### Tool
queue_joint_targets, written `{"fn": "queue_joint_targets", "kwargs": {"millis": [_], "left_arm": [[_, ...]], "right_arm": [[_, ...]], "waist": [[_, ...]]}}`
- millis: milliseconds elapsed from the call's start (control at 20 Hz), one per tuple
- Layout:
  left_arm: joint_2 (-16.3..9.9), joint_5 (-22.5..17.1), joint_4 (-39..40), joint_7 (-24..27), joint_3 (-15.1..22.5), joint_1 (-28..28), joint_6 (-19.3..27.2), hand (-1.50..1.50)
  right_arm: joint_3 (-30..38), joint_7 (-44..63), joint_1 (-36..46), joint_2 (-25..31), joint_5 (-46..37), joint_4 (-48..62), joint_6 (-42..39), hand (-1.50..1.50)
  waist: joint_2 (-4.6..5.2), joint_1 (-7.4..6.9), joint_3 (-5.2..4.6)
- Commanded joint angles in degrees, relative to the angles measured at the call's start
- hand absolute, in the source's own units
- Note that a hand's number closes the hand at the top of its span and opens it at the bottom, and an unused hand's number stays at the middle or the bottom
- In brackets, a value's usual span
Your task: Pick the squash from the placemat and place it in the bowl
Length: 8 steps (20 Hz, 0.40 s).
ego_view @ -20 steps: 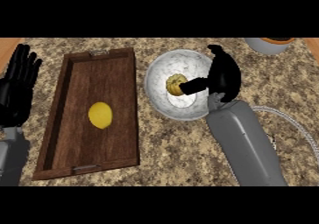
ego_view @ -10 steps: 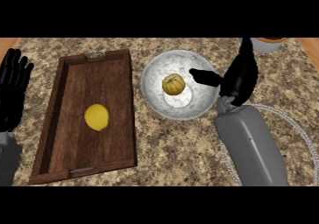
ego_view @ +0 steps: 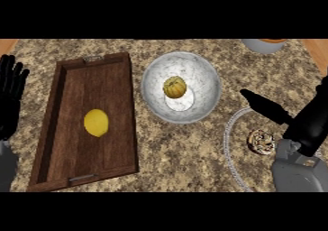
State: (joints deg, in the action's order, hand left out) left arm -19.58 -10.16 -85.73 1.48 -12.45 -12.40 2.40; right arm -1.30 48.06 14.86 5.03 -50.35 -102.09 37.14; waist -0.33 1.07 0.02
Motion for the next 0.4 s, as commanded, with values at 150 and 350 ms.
{"fn": "queue_joint_targets", "kwargs": {"millis": [150,350], "left_arm": [[1.1,0.4,-1.2,0.6,0.2,1.3,0.0,0.0],[0.5,0.2,-2.4,-2.0,-0.1,0.2,0.1,0.0]], "right_arm": [[3.8,-9.8,-21.9,6.5,16.6,-20.1,-0.6,-1.5],[6.9,-19.2,-33.5,6.5,26.7,-24.0,-0.2,-1.5]], "waist": [[0.05,0.34,0.04],[0.1,-0.05,0.06]]}}
